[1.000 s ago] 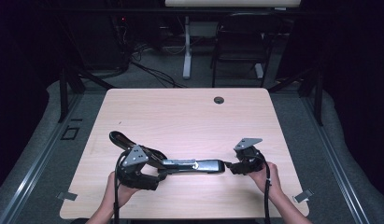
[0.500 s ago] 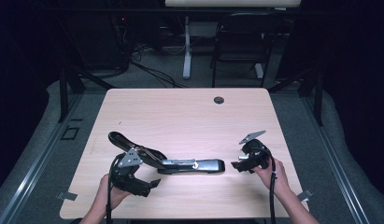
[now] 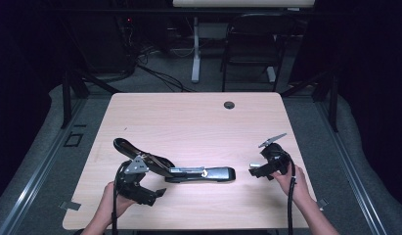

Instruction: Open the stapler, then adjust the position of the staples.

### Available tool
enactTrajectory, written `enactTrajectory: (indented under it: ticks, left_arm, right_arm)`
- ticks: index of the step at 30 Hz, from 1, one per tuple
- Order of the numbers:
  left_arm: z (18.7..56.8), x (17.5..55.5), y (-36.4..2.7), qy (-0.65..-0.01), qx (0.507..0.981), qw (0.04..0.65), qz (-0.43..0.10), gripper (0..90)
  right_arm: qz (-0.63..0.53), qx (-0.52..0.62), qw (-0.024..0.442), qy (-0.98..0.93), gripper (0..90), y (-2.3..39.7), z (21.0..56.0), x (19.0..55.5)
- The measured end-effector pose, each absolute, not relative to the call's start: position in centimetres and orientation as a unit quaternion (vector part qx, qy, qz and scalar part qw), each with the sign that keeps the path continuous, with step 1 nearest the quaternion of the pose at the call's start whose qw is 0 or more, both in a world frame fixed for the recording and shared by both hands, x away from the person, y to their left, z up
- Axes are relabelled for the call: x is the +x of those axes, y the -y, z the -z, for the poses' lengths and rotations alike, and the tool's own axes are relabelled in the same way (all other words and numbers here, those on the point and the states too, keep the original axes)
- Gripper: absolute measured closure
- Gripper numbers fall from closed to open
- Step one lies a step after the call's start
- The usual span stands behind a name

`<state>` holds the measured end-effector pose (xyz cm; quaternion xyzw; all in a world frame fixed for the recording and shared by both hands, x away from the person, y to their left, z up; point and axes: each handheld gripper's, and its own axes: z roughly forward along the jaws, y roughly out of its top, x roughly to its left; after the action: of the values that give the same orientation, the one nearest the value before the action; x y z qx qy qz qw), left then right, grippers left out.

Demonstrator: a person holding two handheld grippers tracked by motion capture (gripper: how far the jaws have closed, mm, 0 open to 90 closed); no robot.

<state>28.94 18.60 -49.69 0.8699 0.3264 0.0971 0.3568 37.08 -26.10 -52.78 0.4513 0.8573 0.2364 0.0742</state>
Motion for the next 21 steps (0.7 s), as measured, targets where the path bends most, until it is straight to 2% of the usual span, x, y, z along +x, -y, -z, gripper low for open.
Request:
enactTrajectory:
  ticks: [11,21]
  left_arm:
    - [50.1,29.1,-18.4,-0.323,0.879,0.340,-0.080,0.0]
    - [50.2,29.2,-18.5,-0.323,0.880,0.337,-0.087,0.0]
  right_arm:
    - [-0.224,0.477,0.079,-0.846,5.6,27.4,52.6,37.5]
    - [-0.231,0.488,0.082,-0.838,5.8,28.0,52.4,37.9]
